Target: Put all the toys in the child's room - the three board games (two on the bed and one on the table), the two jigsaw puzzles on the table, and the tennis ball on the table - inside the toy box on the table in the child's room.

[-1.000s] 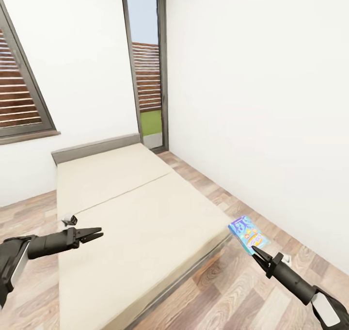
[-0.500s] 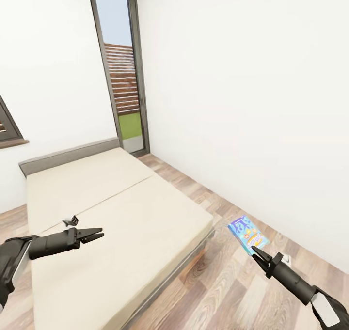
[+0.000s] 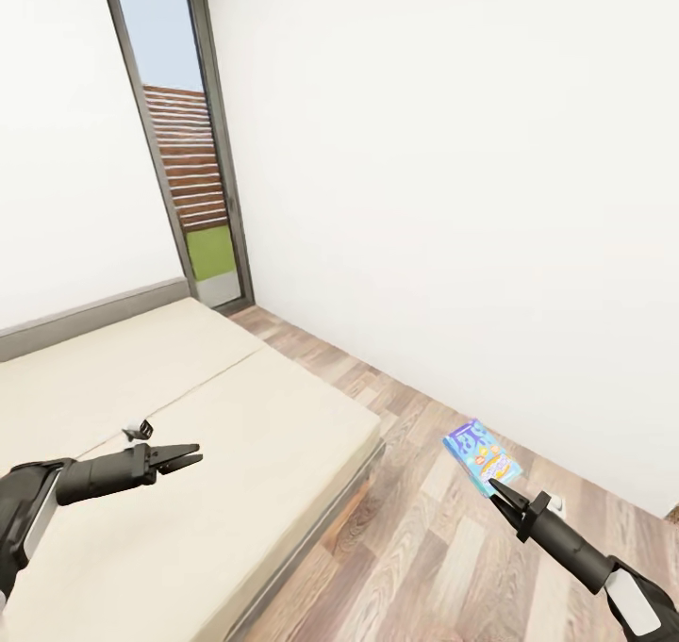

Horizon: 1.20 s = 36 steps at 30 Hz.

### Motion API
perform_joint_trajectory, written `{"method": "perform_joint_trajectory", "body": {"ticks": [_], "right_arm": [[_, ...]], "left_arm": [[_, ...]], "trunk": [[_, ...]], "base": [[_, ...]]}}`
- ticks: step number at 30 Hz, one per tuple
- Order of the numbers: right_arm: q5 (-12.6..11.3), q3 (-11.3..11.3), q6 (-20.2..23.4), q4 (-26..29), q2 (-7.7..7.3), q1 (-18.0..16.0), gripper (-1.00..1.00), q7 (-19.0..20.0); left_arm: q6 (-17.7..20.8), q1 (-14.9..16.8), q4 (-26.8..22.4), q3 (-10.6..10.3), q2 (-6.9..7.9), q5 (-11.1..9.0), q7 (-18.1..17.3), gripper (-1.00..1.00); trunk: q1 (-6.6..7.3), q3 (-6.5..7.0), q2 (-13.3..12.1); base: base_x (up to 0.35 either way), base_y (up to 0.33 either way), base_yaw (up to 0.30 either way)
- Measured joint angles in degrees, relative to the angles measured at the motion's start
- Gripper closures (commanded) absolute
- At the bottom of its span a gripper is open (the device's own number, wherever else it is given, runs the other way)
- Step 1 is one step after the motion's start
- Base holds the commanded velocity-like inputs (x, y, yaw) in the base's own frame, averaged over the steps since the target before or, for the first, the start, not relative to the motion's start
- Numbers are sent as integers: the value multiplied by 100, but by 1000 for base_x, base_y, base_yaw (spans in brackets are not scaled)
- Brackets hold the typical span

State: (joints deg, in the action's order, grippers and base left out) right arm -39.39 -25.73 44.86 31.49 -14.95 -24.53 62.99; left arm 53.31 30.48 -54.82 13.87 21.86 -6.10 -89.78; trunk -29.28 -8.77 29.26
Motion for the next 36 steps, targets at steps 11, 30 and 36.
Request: {"method": "perform_joint_trajectory", "body": {"ticks": [11, 30, 36], "right_arm": [[-7, 0, -1, -8, 0, 0, 100, 9], [11, 0, -18, -9, 5, 0, 100, 13], [5, 0, -14, -9, 1, 0, 100, 11]], "left_arm": [[-3, 6, 127, 6, 0, 15, 0, -100], [-4, 8, 211, 0, 5, 20, 0, -100], [-4, 8, 211, -2, 1, 20, 0, -100]], "trunk": [[242, 236, -443], [353, 392, -647], [353, 413, -647]], "base": [[0, 0, -285], [0, 0, -285], [0, 0, -285]]}}
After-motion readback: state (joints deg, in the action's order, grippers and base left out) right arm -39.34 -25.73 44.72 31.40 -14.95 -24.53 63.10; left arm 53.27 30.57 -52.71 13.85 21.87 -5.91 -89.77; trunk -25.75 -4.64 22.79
